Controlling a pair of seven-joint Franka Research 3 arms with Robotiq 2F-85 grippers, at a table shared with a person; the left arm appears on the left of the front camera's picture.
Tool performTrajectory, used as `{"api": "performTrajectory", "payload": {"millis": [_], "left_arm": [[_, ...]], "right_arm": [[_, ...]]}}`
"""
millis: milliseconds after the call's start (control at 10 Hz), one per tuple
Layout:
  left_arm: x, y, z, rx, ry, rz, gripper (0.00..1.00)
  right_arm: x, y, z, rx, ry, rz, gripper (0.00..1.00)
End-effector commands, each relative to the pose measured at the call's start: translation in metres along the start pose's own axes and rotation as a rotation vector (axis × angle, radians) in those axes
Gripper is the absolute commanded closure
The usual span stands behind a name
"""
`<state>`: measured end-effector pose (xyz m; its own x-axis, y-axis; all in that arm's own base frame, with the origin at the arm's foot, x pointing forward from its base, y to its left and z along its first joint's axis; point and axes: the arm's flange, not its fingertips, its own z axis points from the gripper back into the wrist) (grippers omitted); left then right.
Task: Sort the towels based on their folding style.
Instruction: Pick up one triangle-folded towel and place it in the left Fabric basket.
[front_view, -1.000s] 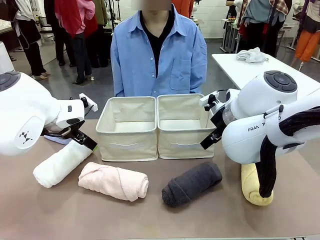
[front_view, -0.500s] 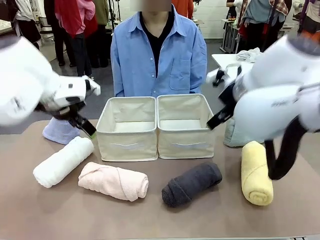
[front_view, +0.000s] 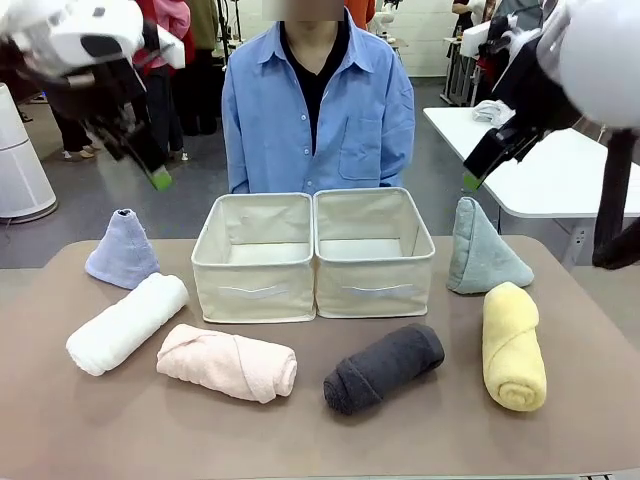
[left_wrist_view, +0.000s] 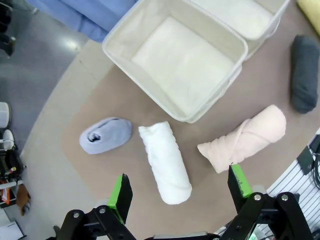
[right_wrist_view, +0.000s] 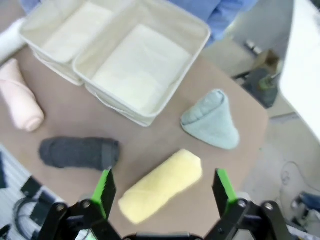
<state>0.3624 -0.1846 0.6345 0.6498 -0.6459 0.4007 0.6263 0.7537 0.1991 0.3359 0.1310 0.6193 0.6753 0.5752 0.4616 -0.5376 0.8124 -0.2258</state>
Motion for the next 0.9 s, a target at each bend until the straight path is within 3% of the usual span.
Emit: {"api": "performTrajectory", "payload": {"millis": [0,200,700,800], "left_arm": [[-0.002,0.007,0.001,0.066,-0.002,0.005,0.0],[0.002,0.005,0.009,0.017,-0.015,0.005,0.0],[0.001,0.007,0.009,0.027,-0.015,0.006,0.0],[-0.002,0.026,0.004,-0.105,-0.013,-0.169,0.0]], "right_arm": [[0.006,0.009,0.002,-0.056,0.074,0.008,0.0],[0.003,0.003,0.008,-0.018,0.025,0.013,0.0],[0.003,0.003,0.009,-0.027,0.035,0.021,0.0],[0.0,-0.016,0.002,0.095,0.08,0.084,0.0]]}}
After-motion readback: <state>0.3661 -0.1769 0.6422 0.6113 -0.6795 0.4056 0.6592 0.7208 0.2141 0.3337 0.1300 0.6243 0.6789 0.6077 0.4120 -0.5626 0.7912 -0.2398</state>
